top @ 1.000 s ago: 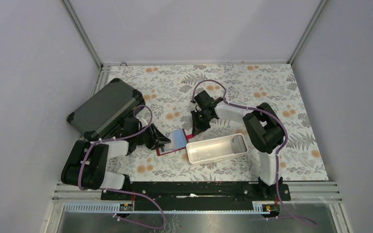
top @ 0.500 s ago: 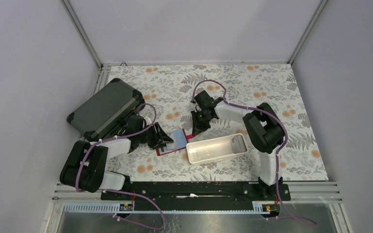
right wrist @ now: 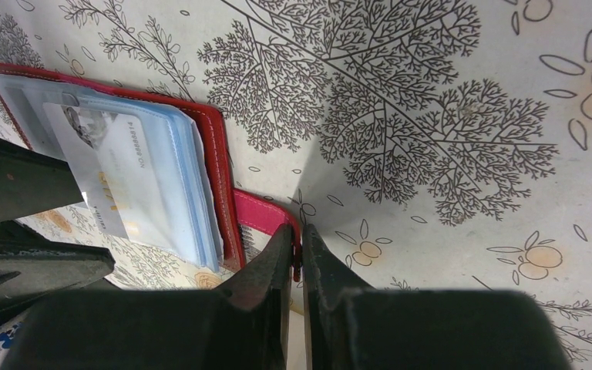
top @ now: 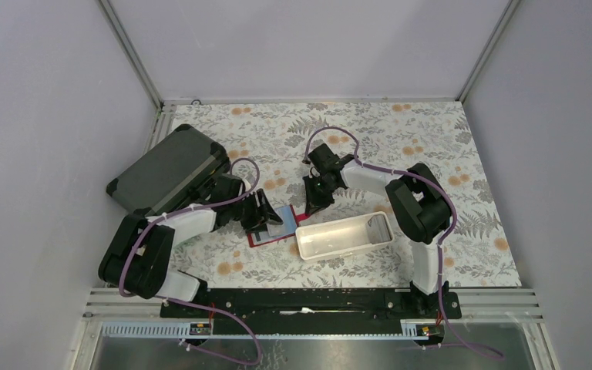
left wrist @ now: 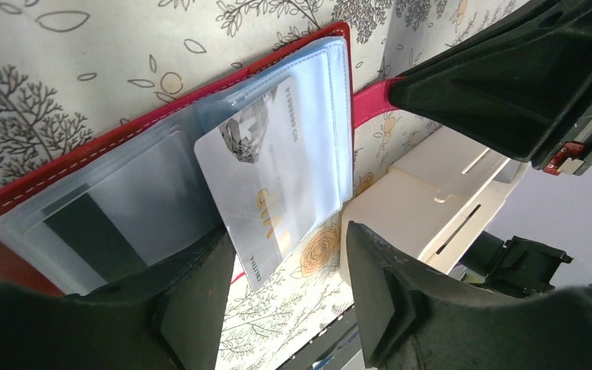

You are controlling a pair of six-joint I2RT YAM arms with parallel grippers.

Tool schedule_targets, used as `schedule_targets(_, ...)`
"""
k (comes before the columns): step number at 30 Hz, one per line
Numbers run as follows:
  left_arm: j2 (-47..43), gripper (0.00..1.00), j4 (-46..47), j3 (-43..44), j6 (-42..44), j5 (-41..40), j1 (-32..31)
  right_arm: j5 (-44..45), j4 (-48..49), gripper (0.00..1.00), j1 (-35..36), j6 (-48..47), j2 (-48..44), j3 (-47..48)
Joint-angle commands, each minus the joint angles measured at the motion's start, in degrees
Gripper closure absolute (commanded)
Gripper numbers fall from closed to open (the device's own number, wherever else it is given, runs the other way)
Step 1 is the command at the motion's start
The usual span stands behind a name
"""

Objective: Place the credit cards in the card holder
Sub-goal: Insert the credit card into the card holder.

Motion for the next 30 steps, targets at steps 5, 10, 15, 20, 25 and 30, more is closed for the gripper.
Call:
schedule_targets(5, 2.7, 0.37, -5.1, 4.5, 1.7, -5.3, -3.2, -0.4, -1.0, 1.00, 0.4, -1.2, 0.1, 2.4)
schedule_targets(10, 1.2, 0.29, -9.0, 5.8, 2.9, -8.8, -3.3, 0.0, -1.0, 1.00, 0.4, -1.3, -0.2, 2.3)
schedule_targets(15, -1.0, 0.25, -11.7, 6.7, 3.6, -11.1, -3.3, 0.4, -1.2, 1.00, 0.4, -1.5, -0.4, 2.1)
schedule_targets(20, -1.6, 0.24, -12.6, 7.1, 3.9, -11.6, -3.3, 0.8, -1.5, 1.00, 0.4, -1.6, -0.4, 2.0)
schedule_targets(25, -1.2, 0.23, -11.5, 6.9, 3.6, -10.7, -3.3, 0.7, -1.4, 1.00, 0.5, -1.6, -0.5, 1.9)
schedule_targets(30, -0.7, 0.24, -9.6, 6.5, 2.9, -10.4, -3.4, 0.6, -1.4, 1.00, 0.5, -1.5, -0.4, 1.9)
